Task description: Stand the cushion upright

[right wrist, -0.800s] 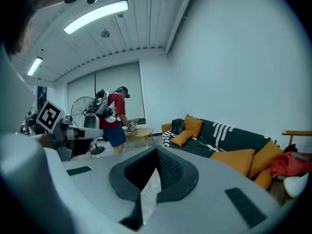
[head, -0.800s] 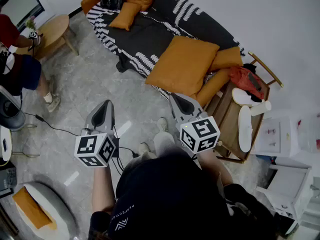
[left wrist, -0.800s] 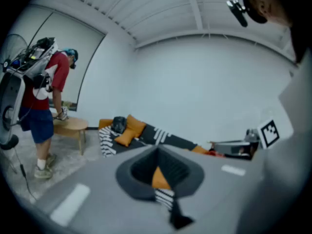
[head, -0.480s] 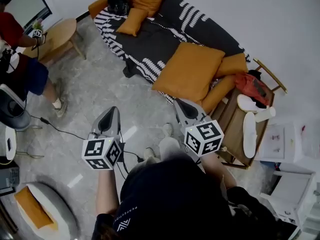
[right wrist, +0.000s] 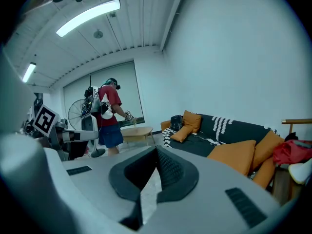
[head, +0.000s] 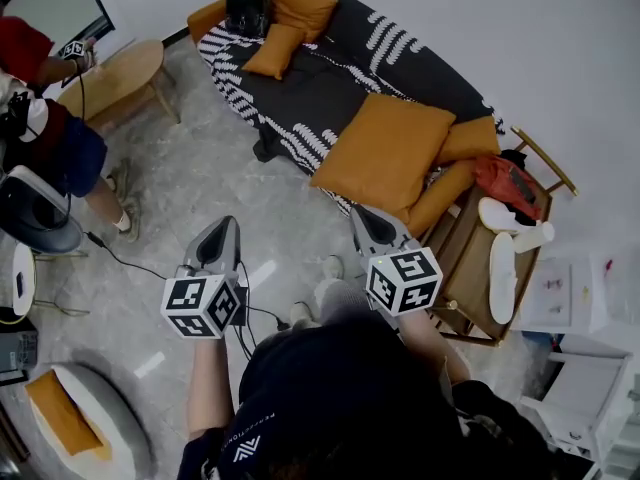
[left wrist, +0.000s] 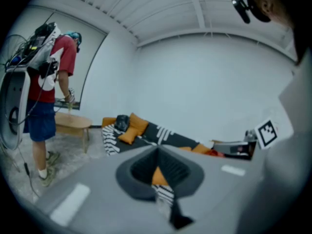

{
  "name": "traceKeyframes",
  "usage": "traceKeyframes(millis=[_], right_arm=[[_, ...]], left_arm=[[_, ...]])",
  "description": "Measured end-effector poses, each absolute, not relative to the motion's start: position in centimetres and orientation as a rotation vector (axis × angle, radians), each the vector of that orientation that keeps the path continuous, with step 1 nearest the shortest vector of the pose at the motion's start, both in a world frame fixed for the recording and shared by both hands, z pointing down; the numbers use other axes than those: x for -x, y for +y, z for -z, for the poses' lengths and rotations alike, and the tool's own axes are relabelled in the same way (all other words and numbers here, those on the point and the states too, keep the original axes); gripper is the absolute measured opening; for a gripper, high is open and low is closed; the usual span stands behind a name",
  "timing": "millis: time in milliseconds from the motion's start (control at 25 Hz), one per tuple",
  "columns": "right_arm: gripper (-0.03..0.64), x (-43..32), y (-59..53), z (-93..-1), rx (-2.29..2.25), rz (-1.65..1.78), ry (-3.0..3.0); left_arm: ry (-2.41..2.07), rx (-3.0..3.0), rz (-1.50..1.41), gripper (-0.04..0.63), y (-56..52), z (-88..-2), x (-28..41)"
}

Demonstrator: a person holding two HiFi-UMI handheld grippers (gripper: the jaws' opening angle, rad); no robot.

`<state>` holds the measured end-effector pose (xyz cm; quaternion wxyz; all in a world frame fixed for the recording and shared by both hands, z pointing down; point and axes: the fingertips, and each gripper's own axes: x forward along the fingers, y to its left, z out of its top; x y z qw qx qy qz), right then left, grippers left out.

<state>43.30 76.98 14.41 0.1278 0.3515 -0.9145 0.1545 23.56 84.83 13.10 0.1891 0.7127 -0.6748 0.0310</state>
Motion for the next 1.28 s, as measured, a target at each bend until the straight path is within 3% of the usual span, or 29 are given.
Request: traceKeyframes(millis=[1280], right_arm=[[-0.008,-38.4,58.1,-17.3,-0.809,-0.527,-2.656]], left_arm=[[-1.97,-1.936,-0.153,0.008,66.8,-14.2,-21.9]])
